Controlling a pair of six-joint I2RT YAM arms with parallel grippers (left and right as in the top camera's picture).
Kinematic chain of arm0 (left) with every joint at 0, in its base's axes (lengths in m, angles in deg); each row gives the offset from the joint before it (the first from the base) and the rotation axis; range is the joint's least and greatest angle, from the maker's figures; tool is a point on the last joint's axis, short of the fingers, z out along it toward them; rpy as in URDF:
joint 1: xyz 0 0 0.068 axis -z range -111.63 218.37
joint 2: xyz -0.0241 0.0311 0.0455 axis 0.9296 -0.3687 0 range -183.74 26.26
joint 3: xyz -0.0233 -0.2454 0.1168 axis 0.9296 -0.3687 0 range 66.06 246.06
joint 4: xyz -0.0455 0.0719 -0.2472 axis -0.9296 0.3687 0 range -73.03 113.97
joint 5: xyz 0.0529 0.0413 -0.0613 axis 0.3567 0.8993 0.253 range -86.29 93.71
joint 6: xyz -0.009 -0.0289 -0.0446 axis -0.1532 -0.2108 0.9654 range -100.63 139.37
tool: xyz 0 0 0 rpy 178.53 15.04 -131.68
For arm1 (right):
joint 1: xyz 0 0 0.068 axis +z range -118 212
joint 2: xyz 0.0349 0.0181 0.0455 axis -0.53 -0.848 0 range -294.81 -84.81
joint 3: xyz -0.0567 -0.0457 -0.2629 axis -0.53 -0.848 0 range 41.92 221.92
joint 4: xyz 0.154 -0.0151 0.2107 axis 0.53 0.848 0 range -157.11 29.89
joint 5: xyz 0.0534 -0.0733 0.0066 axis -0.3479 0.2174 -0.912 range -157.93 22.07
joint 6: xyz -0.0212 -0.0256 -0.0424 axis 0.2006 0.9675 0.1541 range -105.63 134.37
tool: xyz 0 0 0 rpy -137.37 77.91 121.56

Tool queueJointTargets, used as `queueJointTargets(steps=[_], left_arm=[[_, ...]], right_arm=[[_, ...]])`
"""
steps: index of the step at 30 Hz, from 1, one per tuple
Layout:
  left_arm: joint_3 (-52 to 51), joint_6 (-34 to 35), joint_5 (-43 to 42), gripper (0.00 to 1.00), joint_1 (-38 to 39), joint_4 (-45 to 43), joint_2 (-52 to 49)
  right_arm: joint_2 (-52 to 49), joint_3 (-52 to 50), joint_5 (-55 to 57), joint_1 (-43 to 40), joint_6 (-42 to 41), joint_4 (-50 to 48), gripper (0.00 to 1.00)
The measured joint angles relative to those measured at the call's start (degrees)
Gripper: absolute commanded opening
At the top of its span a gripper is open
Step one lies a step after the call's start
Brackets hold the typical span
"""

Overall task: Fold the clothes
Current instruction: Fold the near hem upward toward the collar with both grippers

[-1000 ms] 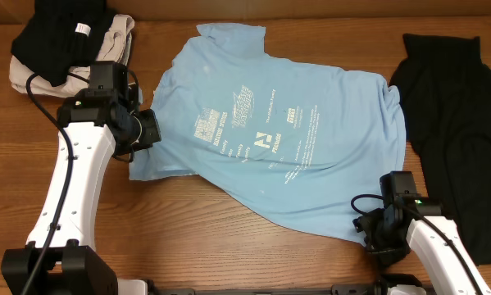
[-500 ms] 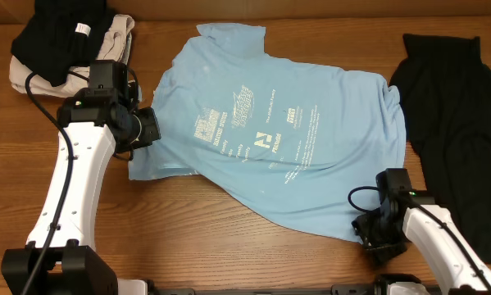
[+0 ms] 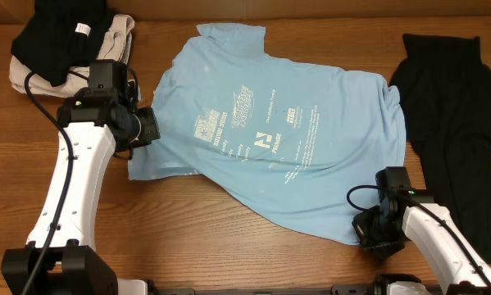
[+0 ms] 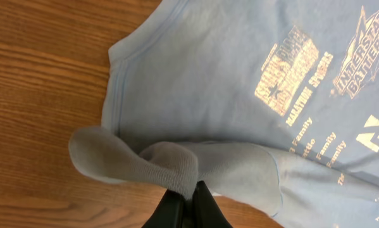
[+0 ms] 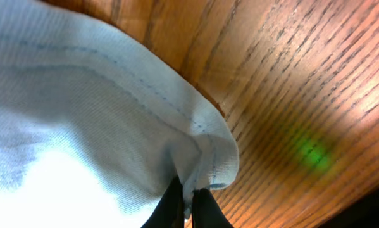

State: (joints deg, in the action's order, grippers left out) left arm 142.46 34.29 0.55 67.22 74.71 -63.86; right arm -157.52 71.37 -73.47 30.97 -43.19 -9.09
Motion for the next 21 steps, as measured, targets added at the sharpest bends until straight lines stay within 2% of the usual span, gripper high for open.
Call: queueJointTargets(steps=[5, 15, 21], left_arm=[[0.1, 0.0, 0.0, 0.04, -0.6, 1.5, 0.0], [4.9, -0.1, 0.0, 0.04, -2.3, 10.4, 0.0], [5.6, -0.1, 0.0, 0.04, -2.3, 15.5, 0.0]], right_arm=[[0.3, 2.6, -0.2, 0.0, 2.8, 6.2, 0.04], [10.3, 21.2, 0.0, -0.8, 10.9, 19.4, 0.04], [13.8, 28.0, 0.0, -0.8, 13.1, 26.9, 0.04]])
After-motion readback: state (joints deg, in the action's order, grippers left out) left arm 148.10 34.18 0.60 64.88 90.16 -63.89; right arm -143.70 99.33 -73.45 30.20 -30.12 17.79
